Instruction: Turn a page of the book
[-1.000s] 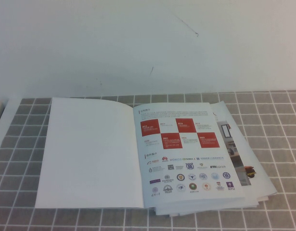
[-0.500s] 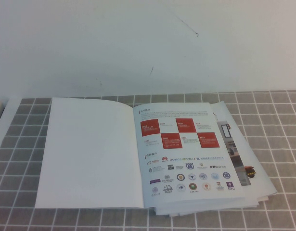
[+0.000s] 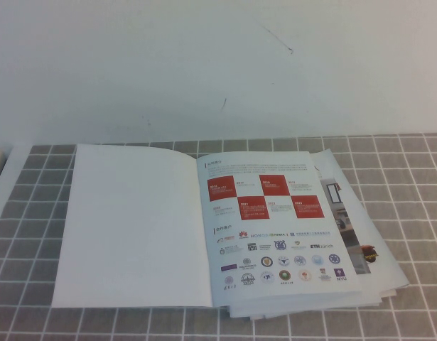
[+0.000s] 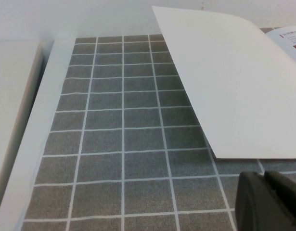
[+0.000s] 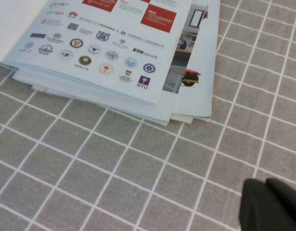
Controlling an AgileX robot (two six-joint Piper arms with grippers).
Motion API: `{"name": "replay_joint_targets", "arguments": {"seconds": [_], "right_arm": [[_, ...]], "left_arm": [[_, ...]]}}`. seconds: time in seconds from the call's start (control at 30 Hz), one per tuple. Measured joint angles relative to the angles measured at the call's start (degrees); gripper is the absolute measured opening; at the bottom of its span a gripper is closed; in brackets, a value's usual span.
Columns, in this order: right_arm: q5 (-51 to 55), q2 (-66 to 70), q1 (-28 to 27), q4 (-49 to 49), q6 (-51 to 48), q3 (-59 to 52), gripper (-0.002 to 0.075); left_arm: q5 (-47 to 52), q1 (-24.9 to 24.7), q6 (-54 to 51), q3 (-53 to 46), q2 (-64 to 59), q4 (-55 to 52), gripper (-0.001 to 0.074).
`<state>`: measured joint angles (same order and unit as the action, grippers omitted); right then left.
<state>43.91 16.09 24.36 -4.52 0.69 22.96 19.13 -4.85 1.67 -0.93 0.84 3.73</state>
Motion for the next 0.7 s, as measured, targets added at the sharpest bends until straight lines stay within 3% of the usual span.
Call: {"name": "replay_joint_targets", "arguments": {"seconds": [0.23, 0.3, 0.43, 0.7], "right_arm": [[0.0, 0.0, 0.0, -0.1, 0.0, 0.0, -0.0001], [0.1, 0.0, 0.0, -4.8, 0.0, 0.0, -0.0001], [0.5, 0.0, 0.0, -24.0, 0.0, 0.0, -0.0001], [0.3, -0.1, -1.0, -30.0, 0.0, -0.8, -0.0001]], "left_arm": [[0.0, 0.0, 0.0, 0.0, 0.0, -0.1, -0.0004], [0.0, 0.0, 0.0, 0.0, 0.0, -0.1, -0.0004], [0.0, 0.0, 0.0, 0.0, 0.0, -0.1, -0.0004], [0.0, 0.0, 0.0, 0.0, 0.0, -0.2, -0.0004]]}}
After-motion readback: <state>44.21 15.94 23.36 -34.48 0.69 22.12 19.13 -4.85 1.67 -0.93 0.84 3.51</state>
